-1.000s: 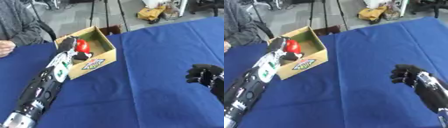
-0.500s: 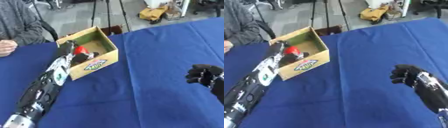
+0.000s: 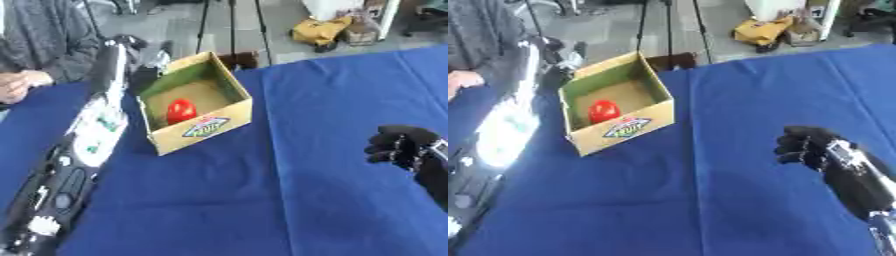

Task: Pick up objects on the table and place them in the box.

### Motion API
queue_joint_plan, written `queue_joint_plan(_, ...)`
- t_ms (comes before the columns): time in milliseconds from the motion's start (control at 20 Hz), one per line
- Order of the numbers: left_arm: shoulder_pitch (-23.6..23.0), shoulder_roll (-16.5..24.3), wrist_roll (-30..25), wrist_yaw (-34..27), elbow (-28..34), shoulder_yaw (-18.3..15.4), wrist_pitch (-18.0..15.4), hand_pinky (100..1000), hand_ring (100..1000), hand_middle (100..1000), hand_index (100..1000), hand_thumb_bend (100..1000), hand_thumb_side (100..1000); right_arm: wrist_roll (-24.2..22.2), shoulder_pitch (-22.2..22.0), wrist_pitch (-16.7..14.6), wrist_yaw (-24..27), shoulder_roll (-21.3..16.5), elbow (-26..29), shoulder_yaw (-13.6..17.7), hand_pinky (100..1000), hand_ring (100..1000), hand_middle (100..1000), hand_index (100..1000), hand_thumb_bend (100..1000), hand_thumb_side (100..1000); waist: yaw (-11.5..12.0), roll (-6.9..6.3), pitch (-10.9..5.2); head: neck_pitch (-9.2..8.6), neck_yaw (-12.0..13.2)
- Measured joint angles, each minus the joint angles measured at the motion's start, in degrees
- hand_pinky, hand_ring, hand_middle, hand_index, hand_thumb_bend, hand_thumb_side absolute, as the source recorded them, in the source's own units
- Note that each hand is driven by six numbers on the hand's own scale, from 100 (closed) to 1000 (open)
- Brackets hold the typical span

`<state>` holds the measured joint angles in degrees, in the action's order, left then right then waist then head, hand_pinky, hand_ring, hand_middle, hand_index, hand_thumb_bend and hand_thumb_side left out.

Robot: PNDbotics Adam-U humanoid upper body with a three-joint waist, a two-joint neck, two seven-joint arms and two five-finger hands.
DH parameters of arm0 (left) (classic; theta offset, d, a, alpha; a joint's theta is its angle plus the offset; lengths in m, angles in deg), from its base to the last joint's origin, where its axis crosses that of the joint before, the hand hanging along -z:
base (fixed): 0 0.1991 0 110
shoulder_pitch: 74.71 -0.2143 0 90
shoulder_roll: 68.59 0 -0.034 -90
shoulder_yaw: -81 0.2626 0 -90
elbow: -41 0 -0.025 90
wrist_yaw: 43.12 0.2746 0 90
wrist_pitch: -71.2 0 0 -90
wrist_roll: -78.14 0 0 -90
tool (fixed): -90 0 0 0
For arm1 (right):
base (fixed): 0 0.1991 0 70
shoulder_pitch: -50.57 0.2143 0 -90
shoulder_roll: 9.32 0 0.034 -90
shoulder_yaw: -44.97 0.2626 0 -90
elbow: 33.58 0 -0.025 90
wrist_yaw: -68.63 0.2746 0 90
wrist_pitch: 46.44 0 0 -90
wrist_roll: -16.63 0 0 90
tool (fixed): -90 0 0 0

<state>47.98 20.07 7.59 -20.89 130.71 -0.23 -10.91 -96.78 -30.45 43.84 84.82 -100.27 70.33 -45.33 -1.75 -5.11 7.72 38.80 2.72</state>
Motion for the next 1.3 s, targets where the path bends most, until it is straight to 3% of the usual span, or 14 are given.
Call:
queue_joint_plan(200,-10.42,-0.74,3.23,-10.12,8.10,0.98,-3.36,543,547,600,675,656,901,0.30,0.01,0.09,0.38,0.00,0.02,0.32,727,736,703,822,116,809,1.58,0.13,-0.13,0.56,-1.13)
queue_joint_plan(500,-20.35,-4.89,6.90,-18.07,9.18,1.27,-10.70,542,549,602,673,637,920,0.71,0.05,0.15,0.64,0.02,0.14,0.65,728,736,703,823,117,810,1.72,0.57,0.02,1.07,-1.89)
queue_joint_plan(850,-23.94,-8.15,7.25,-20.60,6.98,1.64,-17.63,538,549,602,672,620,925,1.33,0.04,0.09,0.65,0.07,0.19,1.03,728,736,703,823,114,809,2.08,0.79,0.08,1.83,-2.54)
queue_joint_plan(1300,-24.19,-9.11,7.83,-20.79,5.32,1.99,-19.96,537,552,605,673,603,932,1.66,0.04,-0.08,0.63,0.07,0.32,1.33,728,736,703,823,106,813,2.03,0.92,0.75,1.97,-2.93)
